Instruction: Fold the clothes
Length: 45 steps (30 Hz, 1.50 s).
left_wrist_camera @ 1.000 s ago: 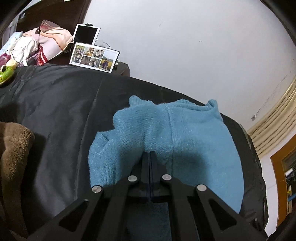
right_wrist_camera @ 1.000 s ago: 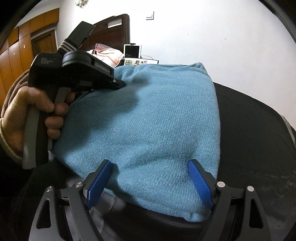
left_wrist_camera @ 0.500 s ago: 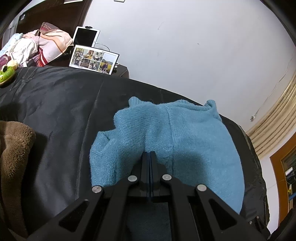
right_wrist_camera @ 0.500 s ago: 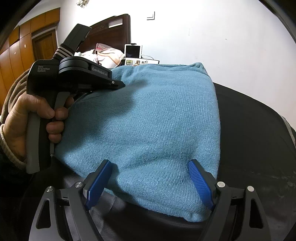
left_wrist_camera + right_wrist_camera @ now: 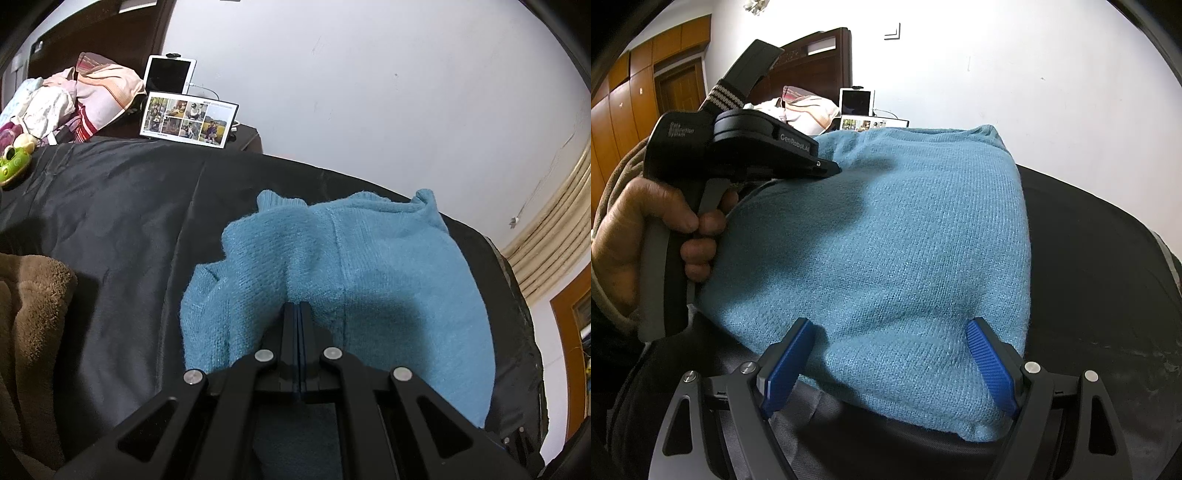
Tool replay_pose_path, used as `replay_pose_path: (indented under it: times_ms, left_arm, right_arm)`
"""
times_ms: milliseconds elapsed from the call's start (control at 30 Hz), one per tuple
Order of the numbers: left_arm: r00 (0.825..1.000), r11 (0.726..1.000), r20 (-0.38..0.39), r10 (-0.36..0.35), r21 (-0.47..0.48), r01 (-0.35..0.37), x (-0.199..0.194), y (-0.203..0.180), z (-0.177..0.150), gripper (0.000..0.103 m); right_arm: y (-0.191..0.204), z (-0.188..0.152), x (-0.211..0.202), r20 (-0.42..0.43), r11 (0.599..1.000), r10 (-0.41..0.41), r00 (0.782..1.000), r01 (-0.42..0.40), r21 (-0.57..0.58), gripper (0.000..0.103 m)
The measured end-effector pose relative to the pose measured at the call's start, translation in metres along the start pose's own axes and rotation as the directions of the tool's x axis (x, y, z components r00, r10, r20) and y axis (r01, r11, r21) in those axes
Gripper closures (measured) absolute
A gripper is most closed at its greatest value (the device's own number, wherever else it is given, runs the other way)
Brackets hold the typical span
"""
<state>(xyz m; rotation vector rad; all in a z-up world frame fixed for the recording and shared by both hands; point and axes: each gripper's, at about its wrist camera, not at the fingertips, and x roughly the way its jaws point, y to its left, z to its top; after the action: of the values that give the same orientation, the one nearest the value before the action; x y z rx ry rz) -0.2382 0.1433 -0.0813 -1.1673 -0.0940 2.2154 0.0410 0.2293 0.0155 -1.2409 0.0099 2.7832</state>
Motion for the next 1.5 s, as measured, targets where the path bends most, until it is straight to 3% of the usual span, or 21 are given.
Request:
replay_pose_path:
  times_ms: [133,200,267,367,433,567,733,867,1133,1500]
  left_arm:
    - [1.0,1.0,-0.012,0.002,0.011,-0.002,-0.006,-0.004,0.0,0.099]
    - [1.0,1.0,-0.007,-0.009,0.014,0.009,-0.014,-0.006,-0.001,0.093]
    - [1.0,1.0,0.004,-0.016,0.023,0.016,-0.023,-0.008,-0.002,0.067]
    - [1.0,0.999,0.022,-0.022,0.037,0.021,-0.036,-0.012,-0.003,0.038]
    - [0.999,0.998,0.051,0.012,0.054,-0.015,-0.047,-0.014,-0.004,0.021]
    - [0.994,0.996,0.103,0.042,0.075,-0.05,-0.064,-0.009,-0.003,0.02]
    - [0.995,0.994,0.015,0.099,0.053,-0.099,-0.044,0.01,-0.003,0.02]
    - [0.998,1.0,-0.066,-0.002,-0.025,0.0,-0.023,0.026,-0.008,0.02]
    - [0.986,0.989,-0.114,-0.121,-0.104,0.109,-0.007,0.041,-0.004,0.021]
    - [0.968,0.983,-0.175,-0.181,-0.042,0.177,0.0,0.028,-0.001,0.012]
  right_arm:
    - [0.0,0.0,0.0,0.0,1.0,-0.001,1.0,0.001,0.0,0.016]
    - [0.001,0.001,0.0,0.0,1.0,-0.001,1.0,0.001,0.0,0.016]
    - [0.001,0.0,0.0,-0.001,1.0,-0.001,1.0,0.001,0.0,0.016]
    - [0.001,0.001,0.0,0.0,1.0,0.0,1.0,0.0,0.001,0.016]
    - [0.002,0.001,0.0,0.0,1.0,0.0,1.0,0.0,0.002,0.016]
    - [0.003,0.001,0.0,0.0,1.0,0.0,1.0,0.0,0.003,0.015]
    - [0.004,0.002,0.0,-0.001,1.0,0.0,1.0,0.0,0.003,0.015]
    - [0.004,0.002,0.001,-0.001,1.0,0.0,1.0,0.0,0.004,0.015]
    - [0.004,0.002,0.001,0.0,1.0,0.0,1.0,0.0,0.005,0.015]
    - [0.002,0.003,0.002,0.0,1.0,0.001,1.0,-0.001,0.003,0.015]
